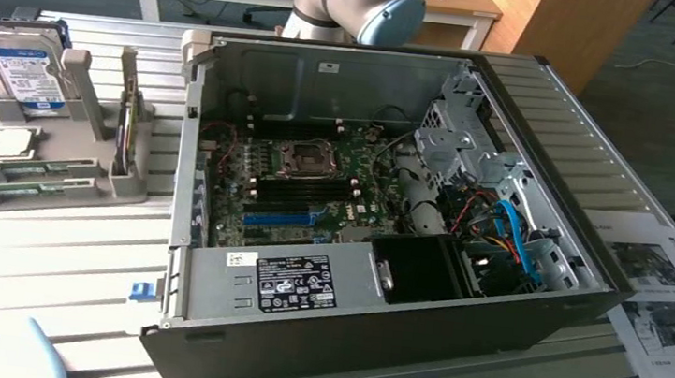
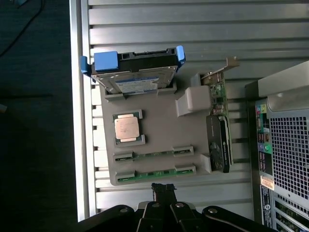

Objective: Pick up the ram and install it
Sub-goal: 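Reach for the ram, then pick up the ram and move it above insertion slot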

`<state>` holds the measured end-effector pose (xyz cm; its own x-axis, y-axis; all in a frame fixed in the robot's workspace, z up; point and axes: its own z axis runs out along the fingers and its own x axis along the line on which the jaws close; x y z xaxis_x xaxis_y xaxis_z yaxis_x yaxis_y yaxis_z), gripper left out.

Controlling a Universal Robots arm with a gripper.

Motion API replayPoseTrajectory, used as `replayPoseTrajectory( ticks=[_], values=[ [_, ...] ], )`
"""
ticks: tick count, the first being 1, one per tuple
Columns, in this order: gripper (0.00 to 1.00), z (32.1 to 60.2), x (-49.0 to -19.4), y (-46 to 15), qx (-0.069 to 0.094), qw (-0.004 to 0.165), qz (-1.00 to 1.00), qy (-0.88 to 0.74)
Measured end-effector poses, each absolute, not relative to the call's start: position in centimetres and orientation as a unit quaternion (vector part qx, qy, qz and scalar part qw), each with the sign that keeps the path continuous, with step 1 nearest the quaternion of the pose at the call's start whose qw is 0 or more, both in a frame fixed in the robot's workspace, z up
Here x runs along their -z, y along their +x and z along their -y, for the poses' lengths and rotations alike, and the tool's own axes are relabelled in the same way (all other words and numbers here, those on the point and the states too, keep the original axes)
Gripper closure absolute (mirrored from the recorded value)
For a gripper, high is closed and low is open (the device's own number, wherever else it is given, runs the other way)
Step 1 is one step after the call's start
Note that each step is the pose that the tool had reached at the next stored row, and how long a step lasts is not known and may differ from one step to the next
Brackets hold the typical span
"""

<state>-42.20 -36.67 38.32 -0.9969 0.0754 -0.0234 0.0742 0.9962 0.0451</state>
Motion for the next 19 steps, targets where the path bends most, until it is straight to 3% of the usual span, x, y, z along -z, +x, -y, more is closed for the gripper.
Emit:
replayPoseTrajectory(
  ticks=[19],
  values=[
    [0.91, 36.25, -38.3, -42.21, -0.022, 0.012, -0.999, 0.037]
  ],
)
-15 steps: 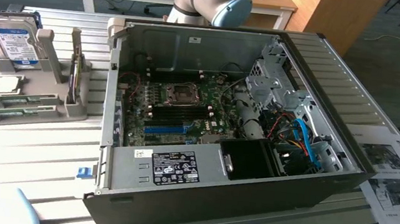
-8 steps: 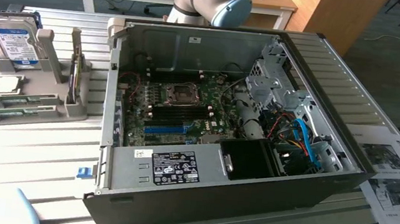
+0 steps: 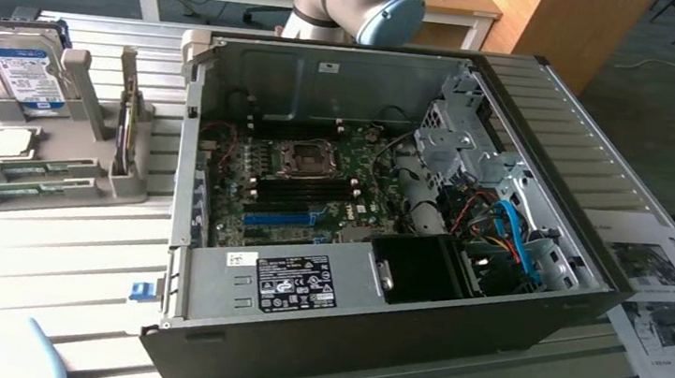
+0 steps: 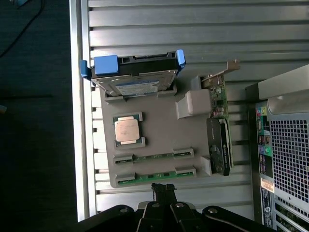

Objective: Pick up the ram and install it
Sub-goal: 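Pick up the ram and move it above insertion slot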

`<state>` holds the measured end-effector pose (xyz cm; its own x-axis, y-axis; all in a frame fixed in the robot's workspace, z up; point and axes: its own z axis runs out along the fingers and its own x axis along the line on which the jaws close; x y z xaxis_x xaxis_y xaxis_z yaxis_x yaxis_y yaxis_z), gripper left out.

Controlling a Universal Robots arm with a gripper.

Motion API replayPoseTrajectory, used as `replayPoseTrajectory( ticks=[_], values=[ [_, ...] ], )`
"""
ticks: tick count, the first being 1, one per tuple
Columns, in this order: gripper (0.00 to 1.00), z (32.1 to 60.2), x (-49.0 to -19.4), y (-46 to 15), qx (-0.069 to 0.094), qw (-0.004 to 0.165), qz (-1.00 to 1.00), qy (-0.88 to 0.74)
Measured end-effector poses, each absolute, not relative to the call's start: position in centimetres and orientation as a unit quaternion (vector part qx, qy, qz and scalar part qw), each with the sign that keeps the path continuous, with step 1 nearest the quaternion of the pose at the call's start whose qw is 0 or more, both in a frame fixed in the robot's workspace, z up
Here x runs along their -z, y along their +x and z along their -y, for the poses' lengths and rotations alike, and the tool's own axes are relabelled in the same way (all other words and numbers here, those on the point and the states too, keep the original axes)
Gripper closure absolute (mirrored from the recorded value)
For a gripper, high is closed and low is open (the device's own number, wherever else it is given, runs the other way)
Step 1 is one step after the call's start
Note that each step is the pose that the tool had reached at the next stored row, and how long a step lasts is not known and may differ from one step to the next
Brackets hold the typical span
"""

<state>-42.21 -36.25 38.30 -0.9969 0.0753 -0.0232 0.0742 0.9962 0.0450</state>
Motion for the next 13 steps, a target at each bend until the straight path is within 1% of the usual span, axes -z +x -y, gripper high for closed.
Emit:
replayPoseTrajectory(
  ticks=[6, 13],
  values=[
    [0.91, 36.3, -38.1, -42.2, -0.022, 0.012, -0.999, 0.037],
    [0.91, 36.3, -36.9, -42.2, -0.022, 0.013, -0.999, 0.037]
  ],
)
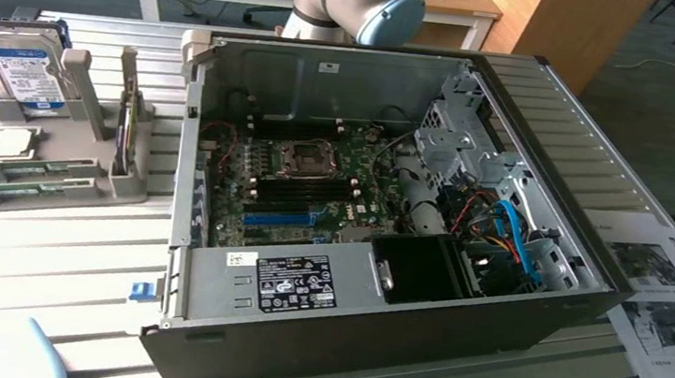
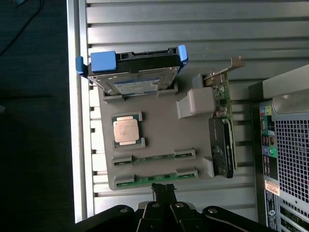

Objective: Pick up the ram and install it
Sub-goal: 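Pick up the ram and move it above insertion slot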

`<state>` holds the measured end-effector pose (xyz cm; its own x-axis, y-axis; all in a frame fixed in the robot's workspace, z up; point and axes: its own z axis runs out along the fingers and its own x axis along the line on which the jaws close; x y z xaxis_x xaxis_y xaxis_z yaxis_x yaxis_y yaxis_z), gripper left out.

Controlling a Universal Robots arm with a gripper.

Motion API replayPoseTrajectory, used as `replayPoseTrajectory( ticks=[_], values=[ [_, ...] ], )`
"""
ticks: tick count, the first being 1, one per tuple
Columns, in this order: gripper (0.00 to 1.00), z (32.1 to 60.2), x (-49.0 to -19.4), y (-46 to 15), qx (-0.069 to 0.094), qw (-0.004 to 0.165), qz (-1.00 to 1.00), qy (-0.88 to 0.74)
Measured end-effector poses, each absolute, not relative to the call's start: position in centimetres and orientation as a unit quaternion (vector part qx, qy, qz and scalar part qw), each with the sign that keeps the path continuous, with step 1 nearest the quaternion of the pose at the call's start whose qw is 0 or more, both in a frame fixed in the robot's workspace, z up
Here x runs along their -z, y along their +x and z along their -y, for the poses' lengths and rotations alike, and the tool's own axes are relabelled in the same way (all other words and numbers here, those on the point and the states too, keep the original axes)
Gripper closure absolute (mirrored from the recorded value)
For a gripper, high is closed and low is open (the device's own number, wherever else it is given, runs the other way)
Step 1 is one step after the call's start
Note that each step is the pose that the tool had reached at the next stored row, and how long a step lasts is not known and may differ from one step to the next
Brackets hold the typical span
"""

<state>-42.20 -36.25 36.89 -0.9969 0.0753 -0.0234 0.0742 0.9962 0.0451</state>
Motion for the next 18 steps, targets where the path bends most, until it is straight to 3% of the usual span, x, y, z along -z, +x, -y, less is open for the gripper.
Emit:
replayPoseTrajectory(
  ticks=[18],
  values=[
    [0.91, 36.3, -35.7, -42.2, -0.022, 0.012, -0.999, 0.033]
  ],
)
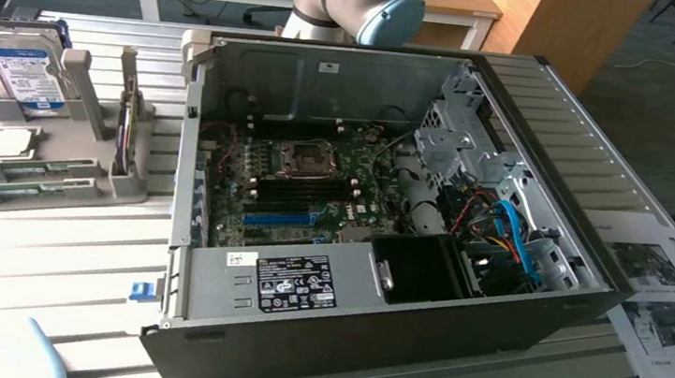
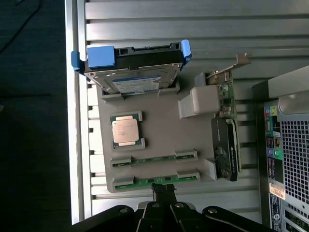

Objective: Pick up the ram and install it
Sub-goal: 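Pick up the ram and move it above insertion slot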

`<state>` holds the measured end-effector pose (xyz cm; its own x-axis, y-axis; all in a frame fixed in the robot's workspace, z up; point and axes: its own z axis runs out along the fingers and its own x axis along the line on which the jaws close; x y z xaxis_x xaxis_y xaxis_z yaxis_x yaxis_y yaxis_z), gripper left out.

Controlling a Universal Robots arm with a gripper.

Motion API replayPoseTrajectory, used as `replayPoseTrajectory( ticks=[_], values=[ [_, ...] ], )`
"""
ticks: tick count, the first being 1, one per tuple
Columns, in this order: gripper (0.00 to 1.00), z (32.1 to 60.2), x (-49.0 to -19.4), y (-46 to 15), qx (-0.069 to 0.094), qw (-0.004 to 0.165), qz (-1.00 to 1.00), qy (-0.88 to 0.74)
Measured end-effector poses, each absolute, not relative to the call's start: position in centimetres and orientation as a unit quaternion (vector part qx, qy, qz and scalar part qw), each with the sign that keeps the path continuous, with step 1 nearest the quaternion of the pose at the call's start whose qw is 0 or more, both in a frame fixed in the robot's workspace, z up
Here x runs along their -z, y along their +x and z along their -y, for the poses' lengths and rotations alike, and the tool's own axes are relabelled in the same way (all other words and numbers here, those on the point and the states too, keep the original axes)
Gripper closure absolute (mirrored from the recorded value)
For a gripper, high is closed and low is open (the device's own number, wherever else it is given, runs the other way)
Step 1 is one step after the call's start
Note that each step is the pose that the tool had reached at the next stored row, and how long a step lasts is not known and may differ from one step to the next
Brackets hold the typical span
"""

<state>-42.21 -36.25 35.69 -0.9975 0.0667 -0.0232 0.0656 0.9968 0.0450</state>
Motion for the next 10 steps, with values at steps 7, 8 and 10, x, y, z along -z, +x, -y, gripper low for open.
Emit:
replayPoseTrajectory(
  ticks=[7, 8, 10],
  values=[
    [0.91, 36.25, -35.69, -42.21, -0.022, 0.012, -1.0, 0.003],
    [0.91, 36.25, -35.69, -42.21, -0.023, 0.012, -1.0, -0.003],
    [0.91, 36.25, -35.69, -42.21, -0.023, 0.011, -1.0, -0.013]
  ],
)
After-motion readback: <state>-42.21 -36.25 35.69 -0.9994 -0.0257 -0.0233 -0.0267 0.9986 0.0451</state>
